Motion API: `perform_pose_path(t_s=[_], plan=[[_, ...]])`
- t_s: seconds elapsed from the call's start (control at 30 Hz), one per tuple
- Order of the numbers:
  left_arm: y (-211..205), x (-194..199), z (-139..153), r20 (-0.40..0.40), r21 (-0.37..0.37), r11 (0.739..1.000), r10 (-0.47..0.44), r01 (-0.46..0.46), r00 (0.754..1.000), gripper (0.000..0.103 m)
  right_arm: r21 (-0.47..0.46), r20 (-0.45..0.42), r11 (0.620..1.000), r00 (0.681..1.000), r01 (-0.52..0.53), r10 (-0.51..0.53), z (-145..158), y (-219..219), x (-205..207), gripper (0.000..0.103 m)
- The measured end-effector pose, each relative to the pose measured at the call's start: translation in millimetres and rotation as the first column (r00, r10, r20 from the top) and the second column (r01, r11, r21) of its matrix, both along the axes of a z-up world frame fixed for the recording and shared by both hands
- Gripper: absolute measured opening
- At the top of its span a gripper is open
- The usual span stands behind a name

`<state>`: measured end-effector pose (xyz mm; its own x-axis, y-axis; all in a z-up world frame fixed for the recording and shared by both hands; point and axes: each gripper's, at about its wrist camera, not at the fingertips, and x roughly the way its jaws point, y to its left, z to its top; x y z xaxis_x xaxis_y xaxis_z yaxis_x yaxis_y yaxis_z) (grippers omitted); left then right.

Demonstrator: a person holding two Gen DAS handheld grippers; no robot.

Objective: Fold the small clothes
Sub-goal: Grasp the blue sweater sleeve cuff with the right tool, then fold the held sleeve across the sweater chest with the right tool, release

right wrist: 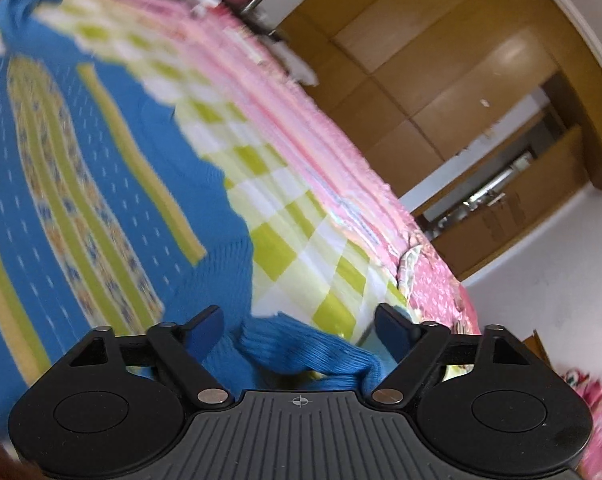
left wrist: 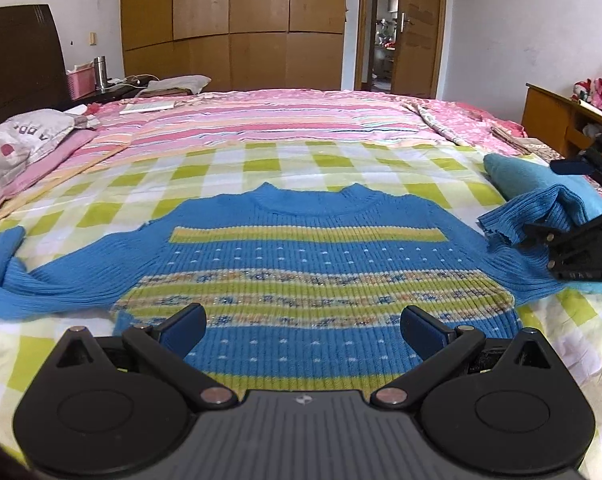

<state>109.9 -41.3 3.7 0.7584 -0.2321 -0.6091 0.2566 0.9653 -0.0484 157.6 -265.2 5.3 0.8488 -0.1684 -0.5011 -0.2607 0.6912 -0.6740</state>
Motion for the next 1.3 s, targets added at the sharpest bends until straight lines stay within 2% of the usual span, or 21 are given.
perform_pose_path(t_s=[0.07,0.13,0.43,0.47,0.6,0.7,0.77,0.87,0.93,1.07,1.13,1.17,1.3], plan=[[-0.8,3.1,-0.9,-0.003,-0.009,1.0,-0.005,0.005,1.0,0.103,-0.051,-0.032,0.999,0.999,-0.011,0.01,-2.5,-3.7,8.0,0.058],[-1.1,5.7,-1.4,-0.005,-0.017,1.0,-0.009,0.009,1.0,0.103,-0.105,-0.071,0.994,0.997,-0.03,0.023,-5.7,-4.6,16.5,0.051],[5.5,10.6,-4.8,-0.013,-0.059,0.998,-0.014,0.013,1.0,0.103,-0.295,-0.311,0.946,0.95,-0.137,0.04,-40.7,-8.3,47.0,0.049],[6.1,10.8,-5.4,-0.015,-0.061,0.998,-0.016,0.015,1.0,0.103,-0.307,-0.329,0.941,0.944,-0.14,0.033,-43.9,-9.4,48.5,0.045],[10.4,10.5,-4.3,-0.018,-0.06,0.998,-0.022,0.021,1.0,0.103,-0.325,-0.327,0.941,0.945,-0.098,-0.014,-48.9,-11.5,55.0,0.013],[18.4,9.4,-0.8,-0.019,-0.063,0.998,-0.025,0.023,1.0,0.103,-0.217,-0.313,0.976,0.948,-0.015,-0.055,-34.7,-12.0,60.1,0.007],[25.6,8.5,1.9,-0.02,-0.063,0.998,-0.024,0.023,1.0,0.103,-0.093,-0.303,0.994,0.949,0.063,-0.088,-18.0,-13.7,64.1,0.006],[37.2,5.0,7.5,-0.01,-0.056,0.998,-0.018,0.018,1.0,0.103,0.141,-0.298,0.974,0.946,0.177,-0.128,12.2,-19.2,68.8,0.006],[45.5,2.4,11.8,-0.004,-0.058,0.998,-0.012,0.012,1.0,0.103,0.3,-0.298,0.923,0.943,0.242,-0.15,30.7,-22.8,71.5,0.006],[63.2,-4.4,19.0,0.013,-0.047,0.999,0.005,-0.004,1.0,0.103,0.566,-0.292,0.766,0.943,0.304,-0.159,59.6,-15.9,75.6,0.006],[72.9,-8.7,21.0,0.024,-0.041,0.999,0.019,-0.018,1.0,0.103,0.663,-0.286,0.688,0.949,0.295,-0.131,67.9,-4.1,79.0,0.006],[77.4,-10.2,21.5,0.026,-0.04,0.999,0.026,-0.025,0.999,0.103,0.695,-0.278,0.661,0.954,0.281,-0.113,70.4,5.3,79.3,0.006],[96.7,-16.1,20.5,0.036,-0.039,0.998,0.06,-0.058,0.998,0.103,0.783,-0.242,0.582,0.97,0.217,-0.036,67.8,50.7,88.2,0.006]])
